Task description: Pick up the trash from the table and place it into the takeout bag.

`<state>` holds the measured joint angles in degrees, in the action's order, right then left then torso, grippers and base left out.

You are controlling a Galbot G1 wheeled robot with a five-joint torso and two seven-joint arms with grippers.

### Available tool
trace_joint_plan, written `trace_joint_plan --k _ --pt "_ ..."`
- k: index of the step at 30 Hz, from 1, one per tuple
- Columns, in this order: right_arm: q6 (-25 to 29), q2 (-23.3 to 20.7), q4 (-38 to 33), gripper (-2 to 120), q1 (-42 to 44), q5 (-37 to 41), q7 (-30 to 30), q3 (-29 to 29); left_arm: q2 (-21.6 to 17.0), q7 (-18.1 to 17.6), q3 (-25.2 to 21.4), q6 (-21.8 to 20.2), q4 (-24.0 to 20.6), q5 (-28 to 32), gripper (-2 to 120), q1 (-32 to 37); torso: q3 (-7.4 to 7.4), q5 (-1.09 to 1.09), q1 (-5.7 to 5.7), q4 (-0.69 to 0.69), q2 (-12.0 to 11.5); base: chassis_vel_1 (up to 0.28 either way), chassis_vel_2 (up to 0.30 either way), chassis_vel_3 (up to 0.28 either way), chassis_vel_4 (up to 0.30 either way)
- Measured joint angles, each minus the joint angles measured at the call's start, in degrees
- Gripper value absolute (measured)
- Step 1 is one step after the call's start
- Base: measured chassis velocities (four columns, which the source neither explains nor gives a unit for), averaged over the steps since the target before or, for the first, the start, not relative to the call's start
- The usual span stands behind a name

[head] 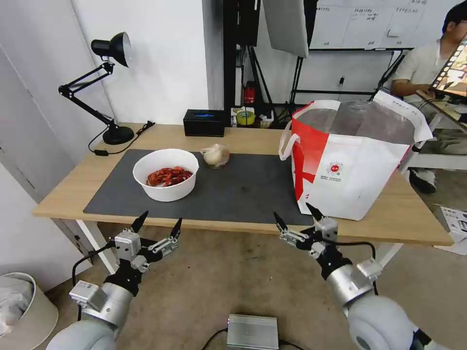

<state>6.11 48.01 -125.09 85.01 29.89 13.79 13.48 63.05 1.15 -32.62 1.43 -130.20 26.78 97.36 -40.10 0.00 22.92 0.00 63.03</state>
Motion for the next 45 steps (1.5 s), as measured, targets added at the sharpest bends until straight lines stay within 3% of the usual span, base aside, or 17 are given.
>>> trace_joint_plan --k 15,31,40,43,45 --pt "5.98 2.64 5.78 100 0.9 -3.73 -0.51 -1.33 0.69 0.79 1.82 1.78 3.41 -1.82 100 -0.46 -0.01 0.0 0.0 0.0 0.0 0.0 0.0 0.0 0.0" --pt "6.65 3.31 7.1 100 0.02 -3.98 -0.6 -1.72 0.78 0.87 2.85 2.08 5.2 -1.9 100 -1.67 0.0 0.0 0.0 0.0 0.0 0.0 0.0 0.0 0.0" --pt "5.84 2.89 8.36 100 -8.32 1.04 -1.31 -4.3 0.02 0.87 3.99 2.19 6.72 -1.76 100 -3.32 -0.01 0.01 0.0 0.04 -0.01 0.0 0.0 0.0 0.0" --pt "4.7 3.19 8.71 100 -11.09 3.99 -1.89 -4.41 -1.55 0.83 6.16 2.19 7.98 -1.4 100 -5.37 -0.01 -0.02 0.0 -0.04 0.0 0.0 0.0 0.0 0.0" --pt "3.49 3.27 10.35 100 -15.6 7.1 -2.59 -6.02 -1.86 0.81 6.66 2.19 8.51 -1.32 100 -5.72 -0.01 -0.01 0.0 -0.03 0.0 0.0 0.0 0.0 0.0"
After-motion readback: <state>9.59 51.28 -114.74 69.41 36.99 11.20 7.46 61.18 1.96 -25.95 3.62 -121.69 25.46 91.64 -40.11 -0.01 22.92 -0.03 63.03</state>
